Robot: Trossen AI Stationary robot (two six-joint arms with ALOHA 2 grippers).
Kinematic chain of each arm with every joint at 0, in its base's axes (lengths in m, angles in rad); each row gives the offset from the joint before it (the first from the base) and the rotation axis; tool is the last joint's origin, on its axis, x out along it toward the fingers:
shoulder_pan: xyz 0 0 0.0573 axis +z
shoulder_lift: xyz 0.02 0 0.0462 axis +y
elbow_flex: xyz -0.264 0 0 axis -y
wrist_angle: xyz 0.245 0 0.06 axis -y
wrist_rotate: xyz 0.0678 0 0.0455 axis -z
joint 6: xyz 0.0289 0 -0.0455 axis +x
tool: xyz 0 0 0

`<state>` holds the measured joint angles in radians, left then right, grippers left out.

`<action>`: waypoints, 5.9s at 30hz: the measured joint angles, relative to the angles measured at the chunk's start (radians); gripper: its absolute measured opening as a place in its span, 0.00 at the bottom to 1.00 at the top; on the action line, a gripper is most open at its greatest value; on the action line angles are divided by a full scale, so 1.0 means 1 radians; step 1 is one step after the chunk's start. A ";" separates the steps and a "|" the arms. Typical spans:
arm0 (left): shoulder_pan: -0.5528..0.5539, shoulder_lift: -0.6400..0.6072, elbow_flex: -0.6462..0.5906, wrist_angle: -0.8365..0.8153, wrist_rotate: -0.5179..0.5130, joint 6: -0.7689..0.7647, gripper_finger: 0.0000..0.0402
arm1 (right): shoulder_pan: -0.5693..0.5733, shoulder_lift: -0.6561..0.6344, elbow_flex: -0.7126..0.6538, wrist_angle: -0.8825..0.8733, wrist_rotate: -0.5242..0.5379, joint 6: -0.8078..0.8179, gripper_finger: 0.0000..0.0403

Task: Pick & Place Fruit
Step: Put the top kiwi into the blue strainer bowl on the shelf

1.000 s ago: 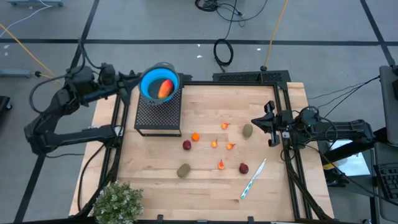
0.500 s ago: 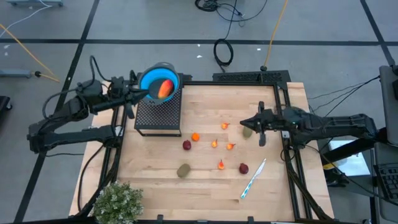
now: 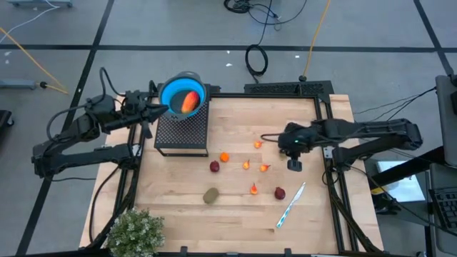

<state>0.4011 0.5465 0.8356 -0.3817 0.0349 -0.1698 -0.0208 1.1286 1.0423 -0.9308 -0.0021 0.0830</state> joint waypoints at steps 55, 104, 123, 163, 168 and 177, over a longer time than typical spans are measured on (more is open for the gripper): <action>0.000 0.000 0.000 -0.006 0.044 0.070 0.06 | -0.334 0.174 -0.239 0.178 -0.110 0.972 0.69; 0.001 0.000 0.000 -0.006 0.042 0.094 0.06 | -0.314 0.174 -0.317 0.199 -0.181 0.134 0.69; 0.001 0.001 0.000 -0.001 0.033 0.086 0.06 | -0.301 0.174 -0.401 0.346 -0.124 0.156 0.69; 0.001 0.103 0.001 0.041 0.052 -0.018 0.06 | -0.307 -0.024 -0.199 1.517 -0.527 0.662 0.50; 0.002 0.103 0.001 0.041 0.055 -0.018 0.06 | -0.307 -0.047 -0.200 1.669 -0.527 0.669 0.50; 0.002 0.103 0.001 0.041 0.088 -0.018 0.06 | -0.307 -0.059 -0.200 1.682 -0.525 0.681 0.50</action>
<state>0.4026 0.6498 0.8364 -0.3408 0.1227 -0.1881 -0.3275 1.0695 0.8425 0.7513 -0.5266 0.7639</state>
